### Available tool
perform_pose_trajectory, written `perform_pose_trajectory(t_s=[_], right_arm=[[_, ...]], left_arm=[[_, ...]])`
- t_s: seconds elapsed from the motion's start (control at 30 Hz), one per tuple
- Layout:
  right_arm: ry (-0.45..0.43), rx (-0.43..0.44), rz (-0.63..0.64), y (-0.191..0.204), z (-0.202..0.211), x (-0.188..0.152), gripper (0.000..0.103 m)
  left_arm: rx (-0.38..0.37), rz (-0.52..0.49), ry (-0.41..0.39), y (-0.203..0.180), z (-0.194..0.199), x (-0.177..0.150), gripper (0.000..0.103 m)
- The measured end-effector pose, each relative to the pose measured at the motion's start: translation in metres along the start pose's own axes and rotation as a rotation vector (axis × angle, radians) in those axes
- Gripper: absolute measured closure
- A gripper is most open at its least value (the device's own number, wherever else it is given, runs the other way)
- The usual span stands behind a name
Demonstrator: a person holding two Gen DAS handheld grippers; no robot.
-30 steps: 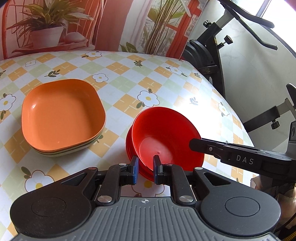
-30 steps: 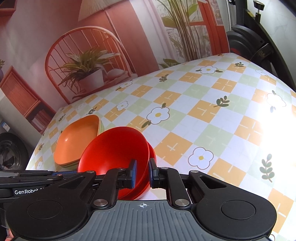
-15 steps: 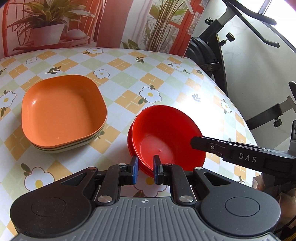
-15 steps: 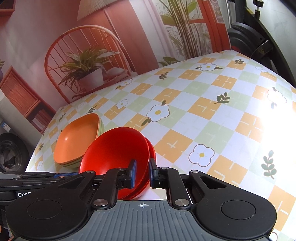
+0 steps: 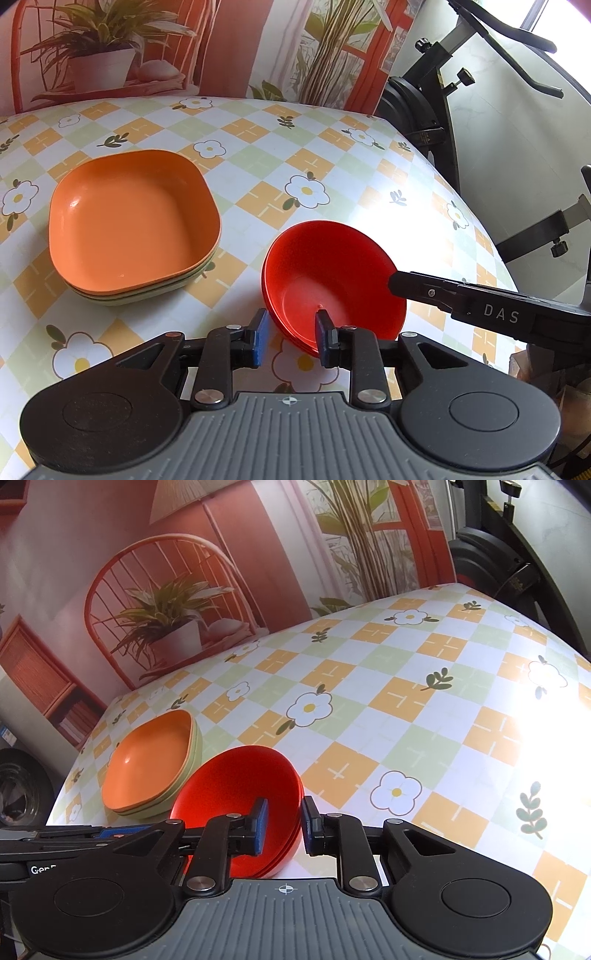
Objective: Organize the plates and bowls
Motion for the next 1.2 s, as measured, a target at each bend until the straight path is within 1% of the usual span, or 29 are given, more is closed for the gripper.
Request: perform_pose_trajectory(t_s=[0.07, 0.27, 0.57, 0.8, 0.93, 1.2], right_arm=[[-0.004, -0.002, -0.003, -0.001, 0.000, 0.001, 0.084], [0.002, -0.015, -0.022, -0.006, -0.006, -0.001, 0.083], [0.031, -0.021, -0.037, -0.010, -0.016, -0.005, 0.083], [0.047, -0.010, -0.039, -0.010, -0.021, -0.008, 0.084], [0.057, -0.005, -0.029, -0.009, -0.023, -0.008, 0.085], [0.055, -0.016, -0.010, -0.005, -0.023, -0.008, 0.086]], left_arm=[[0.004, 0.013, -0.001, 0.002, 0.000, 0.000, 0.070], [-0.003, 0.039, 0.006, 0.003, -0.005, -0.001, 0.070], [-0.042, 0.075, 0.012, 0.005, -0.015, -0.003, 0.070], [-0.077, 0.107, 0.012, 0.007, -0.025, -0.004, 0.071], [-0.090, 0.112, 0.013, 0.006, -0.028, -0.004, 0.071], [-0.093, 0.115, -0.002, 0.007, -0.025, -0.004, 0.071]])
Point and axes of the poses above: each gripper's, at about its wrist camera, not at the fingertips, and z roughly against the way its jaws point, y to its left, x to its top, the point moved 4 cm from there along -z, roughly the way its jaws point, and after that the axes turned 15 degrees about -z, right-handed, at the moved point
